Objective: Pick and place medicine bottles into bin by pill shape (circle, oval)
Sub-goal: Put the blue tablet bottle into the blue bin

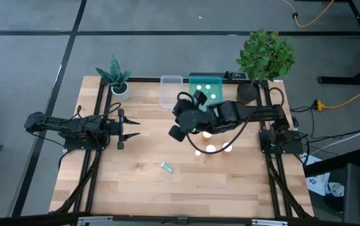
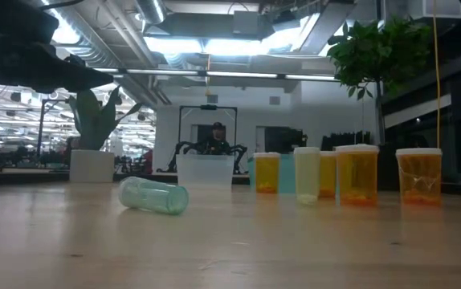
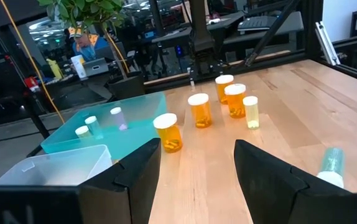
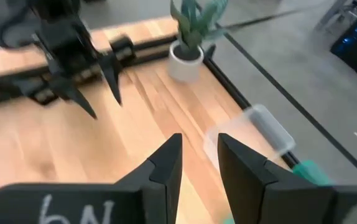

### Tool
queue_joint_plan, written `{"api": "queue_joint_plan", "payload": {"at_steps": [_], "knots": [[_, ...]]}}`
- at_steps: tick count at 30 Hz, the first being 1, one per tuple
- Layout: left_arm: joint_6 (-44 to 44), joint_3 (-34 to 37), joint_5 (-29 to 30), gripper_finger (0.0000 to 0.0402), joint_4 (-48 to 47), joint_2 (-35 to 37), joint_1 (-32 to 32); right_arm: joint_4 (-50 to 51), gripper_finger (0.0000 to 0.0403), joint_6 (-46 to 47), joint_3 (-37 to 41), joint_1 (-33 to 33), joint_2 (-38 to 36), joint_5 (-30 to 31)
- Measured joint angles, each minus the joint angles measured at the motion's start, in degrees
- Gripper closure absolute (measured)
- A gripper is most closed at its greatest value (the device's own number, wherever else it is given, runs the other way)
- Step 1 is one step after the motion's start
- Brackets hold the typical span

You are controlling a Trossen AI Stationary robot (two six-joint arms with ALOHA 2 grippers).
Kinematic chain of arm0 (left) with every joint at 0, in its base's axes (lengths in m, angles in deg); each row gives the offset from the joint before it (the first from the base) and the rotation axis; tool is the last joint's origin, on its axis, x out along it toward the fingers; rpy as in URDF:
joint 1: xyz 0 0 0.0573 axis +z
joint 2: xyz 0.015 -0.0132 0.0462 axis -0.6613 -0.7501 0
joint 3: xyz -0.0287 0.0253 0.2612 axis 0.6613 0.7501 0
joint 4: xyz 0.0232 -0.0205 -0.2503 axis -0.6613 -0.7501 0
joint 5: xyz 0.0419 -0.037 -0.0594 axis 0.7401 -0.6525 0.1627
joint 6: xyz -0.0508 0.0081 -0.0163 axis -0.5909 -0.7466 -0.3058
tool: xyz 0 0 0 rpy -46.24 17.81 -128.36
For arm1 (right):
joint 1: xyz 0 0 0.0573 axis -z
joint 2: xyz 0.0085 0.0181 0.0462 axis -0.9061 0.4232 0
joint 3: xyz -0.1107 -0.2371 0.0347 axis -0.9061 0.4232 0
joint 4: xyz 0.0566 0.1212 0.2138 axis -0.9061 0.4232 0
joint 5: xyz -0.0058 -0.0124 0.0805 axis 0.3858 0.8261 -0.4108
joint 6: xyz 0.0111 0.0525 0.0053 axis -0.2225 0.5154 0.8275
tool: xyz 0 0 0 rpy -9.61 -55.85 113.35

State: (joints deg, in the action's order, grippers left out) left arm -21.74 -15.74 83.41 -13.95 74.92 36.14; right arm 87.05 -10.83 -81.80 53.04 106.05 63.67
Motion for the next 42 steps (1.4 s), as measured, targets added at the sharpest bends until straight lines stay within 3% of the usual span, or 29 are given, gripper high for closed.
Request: {"api": "queue_joint_plan", "payload": {"at_steps": [5,15,27,37,42], "knots": [[0.00,0.00,0.00,0.0206,0.02,0.00,-0.02,5.50,0.0299,2.73,0.00,-0.02,0.00,-1.14],[0.00,0.00,0.00,0.0206,0.02,0.00,0.00,9.43,0.0299,12.92,0.00,-1.13,0.00,-15.30],[0.01,0.00,0.00,0.0206,0.02,0.01,-0.02,4.33,0.0299,12.99,0.00,-2.49,0.07,-14.37],[0.01,0.00,0.00,0.0206,0.02,0.00,-0.02,2.37,0.0299,12.89,0.02,2.87,2.68,-30.32],[0.01,0.00,0.01,0.0206,0.05,0.00,-0.02,3.07,0.0299,8.31,0.02,3.66,5.54,-33.83]]}}
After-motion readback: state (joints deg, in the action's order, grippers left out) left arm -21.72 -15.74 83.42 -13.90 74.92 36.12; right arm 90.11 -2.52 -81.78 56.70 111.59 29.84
